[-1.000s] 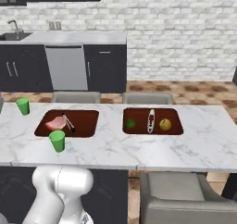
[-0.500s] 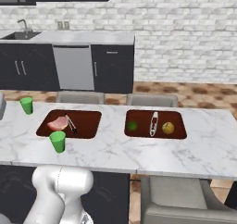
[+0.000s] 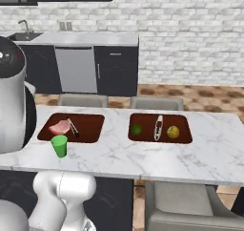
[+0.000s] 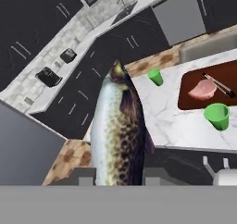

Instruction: Gather the squash and lime from the fridge and place them on a tray on the dining counter. Then gather the fish and steak from the fridge and place them on the other tray.

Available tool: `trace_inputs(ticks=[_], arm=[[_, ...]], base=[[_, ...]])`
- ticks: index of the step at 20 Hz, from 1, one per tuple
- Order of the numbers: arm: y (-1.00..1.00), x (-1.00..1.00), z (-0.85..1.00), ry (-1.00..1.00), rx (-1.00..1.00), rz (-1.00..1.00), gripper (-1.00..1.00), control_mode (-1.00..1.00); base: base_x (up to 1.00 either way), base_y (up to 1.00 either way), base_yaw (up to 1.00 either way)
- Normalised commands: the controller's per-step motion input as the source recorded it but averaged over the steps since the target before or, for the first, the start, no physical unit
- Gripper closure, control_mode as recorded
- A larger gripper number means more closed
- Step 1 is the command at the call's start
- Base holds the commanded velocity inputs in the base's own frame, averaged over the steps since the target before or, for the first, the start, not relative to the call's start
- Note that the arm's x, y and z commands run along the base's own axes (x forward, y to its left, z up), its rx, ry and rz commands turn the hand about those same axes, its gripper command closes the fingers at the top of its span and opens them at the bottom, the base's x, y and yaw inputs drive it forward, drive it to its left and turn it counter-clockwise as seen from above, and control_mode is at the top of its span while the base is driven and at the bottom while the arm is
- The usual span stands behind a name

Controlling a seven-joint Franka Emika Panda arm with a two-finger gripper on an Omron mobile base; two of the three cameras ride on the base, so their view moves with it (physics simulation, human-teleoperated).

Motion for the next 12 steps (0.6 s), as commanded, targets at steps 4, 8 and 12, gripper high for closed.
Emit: trace_inputs(ticks=[4, 8, 12], arm=[[-0.37, 0.78, -0.19, 0.06, 0.0, 0.07, 1.0, -1.0], [-0.02, 0.76, -0.52, 0.03, -0.09, 0.06, 1.0, -1.0], [0.0, 0.67, -0.56, 0.01, -0.15, 0.06, 1.0, -1.0]], base=[[0.0, 0.0, 0.0], [0.0, 0.0, 0.0], [0.0, 0.0, 0.0]])
